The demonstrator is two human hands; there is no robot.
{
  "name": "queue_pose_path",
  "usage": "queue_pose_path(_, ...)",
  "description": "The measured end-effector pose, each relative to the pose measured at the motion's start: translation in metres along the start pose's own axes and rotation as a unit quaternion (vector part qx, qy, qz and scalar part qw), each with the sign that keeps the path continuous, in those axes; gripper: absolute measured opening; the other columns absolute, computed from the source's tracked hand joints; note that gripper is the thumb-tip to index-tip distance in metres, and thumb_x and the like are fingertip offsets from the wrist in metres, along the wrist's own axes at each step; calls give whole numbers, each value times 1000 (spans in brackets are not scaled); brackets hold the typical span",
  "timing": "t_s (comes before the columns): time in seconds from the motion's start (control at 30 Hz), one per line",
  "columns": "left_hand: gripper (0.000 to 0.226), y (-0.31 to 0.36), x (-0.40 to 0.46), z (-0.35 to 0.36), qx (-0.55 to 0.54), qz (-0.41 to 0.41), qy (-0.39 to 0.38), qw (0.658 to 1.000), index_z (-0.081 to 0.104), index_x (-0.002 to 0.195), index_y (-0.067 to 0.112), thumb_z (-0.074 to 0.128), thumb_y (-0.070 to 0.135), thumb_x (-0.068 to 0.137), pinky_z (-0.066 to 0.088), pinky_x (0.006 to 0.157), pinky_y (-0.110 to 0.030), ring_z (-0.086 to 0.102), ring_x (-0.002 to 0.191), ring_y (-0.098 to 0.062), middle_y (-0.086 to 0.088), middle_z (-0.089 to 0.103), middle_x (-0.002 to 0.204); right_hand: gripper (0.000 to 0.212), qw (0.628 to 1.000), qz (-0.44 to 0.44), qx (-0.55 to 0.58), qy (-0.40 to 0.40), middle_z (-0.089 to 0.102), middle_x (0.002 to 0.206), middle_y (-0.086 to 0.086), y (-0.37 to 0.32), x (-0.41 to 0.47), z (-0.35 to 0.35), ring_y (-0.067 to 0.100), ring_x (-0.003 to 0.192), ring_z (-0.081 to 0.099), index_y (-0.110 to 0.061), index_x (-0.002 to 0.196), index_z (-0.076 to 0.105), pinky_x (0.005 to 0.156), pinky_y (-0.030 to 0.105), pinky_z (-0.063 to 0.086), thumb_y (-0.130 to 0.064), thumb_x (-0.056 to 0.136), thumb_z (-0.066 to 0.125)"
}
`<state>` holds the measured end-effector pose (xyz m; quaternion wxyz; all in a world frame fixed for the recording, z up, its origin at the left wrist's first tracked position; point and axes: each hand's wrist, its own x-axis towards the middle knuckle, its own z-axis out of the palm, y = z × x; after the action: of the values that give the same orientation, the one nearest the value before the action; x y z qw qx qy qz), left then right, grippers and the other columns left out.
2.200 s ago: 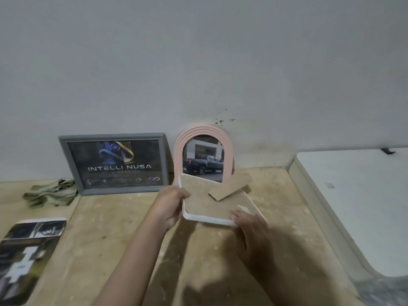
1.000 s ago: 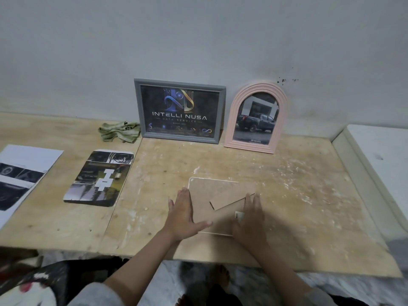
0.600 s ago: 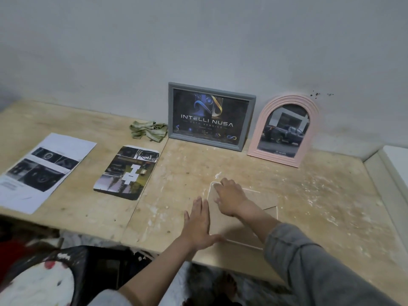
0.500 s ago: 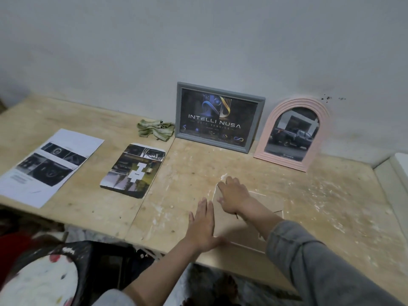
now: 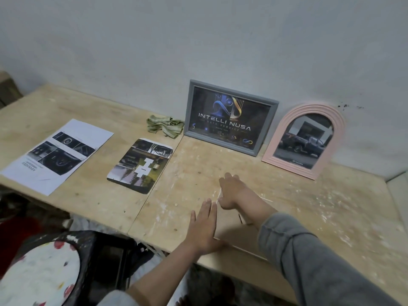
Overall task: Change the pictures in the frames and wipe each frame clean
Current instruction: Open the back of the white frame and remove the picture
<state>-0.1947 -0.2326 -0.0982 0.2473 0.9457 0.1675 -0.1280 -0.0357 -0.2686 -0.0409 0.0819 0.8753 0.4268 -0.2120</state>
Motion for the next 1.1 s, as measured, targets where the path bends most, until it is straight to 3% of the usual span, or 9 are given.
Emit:
queue_pose_path(0.23,120,2,-1,-5,15,2,-3,1000,-11,150,7,56,72,74,-4,115,-54,-13,148,-25,-10,-15,160,53,999,35,10,-24,43,131,10,-6,9,-13,33,120,43,-7,127,47,95,36,43,-33,80,52)
queue_pose_path(0.4,114,4,-1,-9,31,-2,-9,999,-9,151,6,58,64,78,-4,114,-55,-10,148,-25,-11,-11,160,47,997,52,31,-39,56,122,11,-12,12,-20,30,106,56,-10,119,57,77,31,45,-28,76,49)
queue_pose_path(0.53,111,7,0,-11,36,-6,-7,999,-6,151,6,62,58,79,-6,115,-54,-8,148,-26,-12,-7,161,52,996,60,52,-46,57,123,12,-13,9,-24,30,110,56,-10,125,52,81,32,46,-27,76,50)
queue_pose_path(0.7,112,8,-3,-12,-40,-12,21,999,2,152,14,68,57,72,-5,115,-56,-4,149,-22,-8,1,161,54,993,64,91,-40,54,128,15,-5,1,-28,31,112,53,-6,131,44,79,32,42,-24,81,48)
queue_pose_path(0.87,120,7,-5,-12,-32,-11,11,999,-4,152,13,66,62,69,-8,114,-54,-7,148,-24,-9,-6,161,59,986,75,141,-48,50,132,18,0,-7,-36,33,117,50,-5,139,33,81,31,39,-23,84,45)
queue_pose_path(1.0,121,5,-5,-10,-40,-1,8,999,-5,152,13,64,68,69,-6,115,-57,-8,148,-24,-9,-9,161,50,978,62,194,-51,55,108,13,3,-17,-32,30,97,52,-8,130,36,76,33,38,-18,82,45)
queue_pose_path(1.03,120,4,-5,-9,-41,0,9,999,-4,152,13,63,69,69,-6,115,-58,-9,148,-24,-8,-10,161,42,975,58,210,-40,54,104,10,4,-19,-28,29,96,52,-12,122,40,79,34,38,-18,81,46)
queue_pose_path(1.1,120,4,-4,-7,-45,2,11,999,-4,152,14,62,70,69,-6,115,-58,-9,148,-23,-8,-10,161,33,974,48,223,19,53,112,6,10,-24,-14,28,107,50,-19,113,43,101,43,31,-24,82,50)
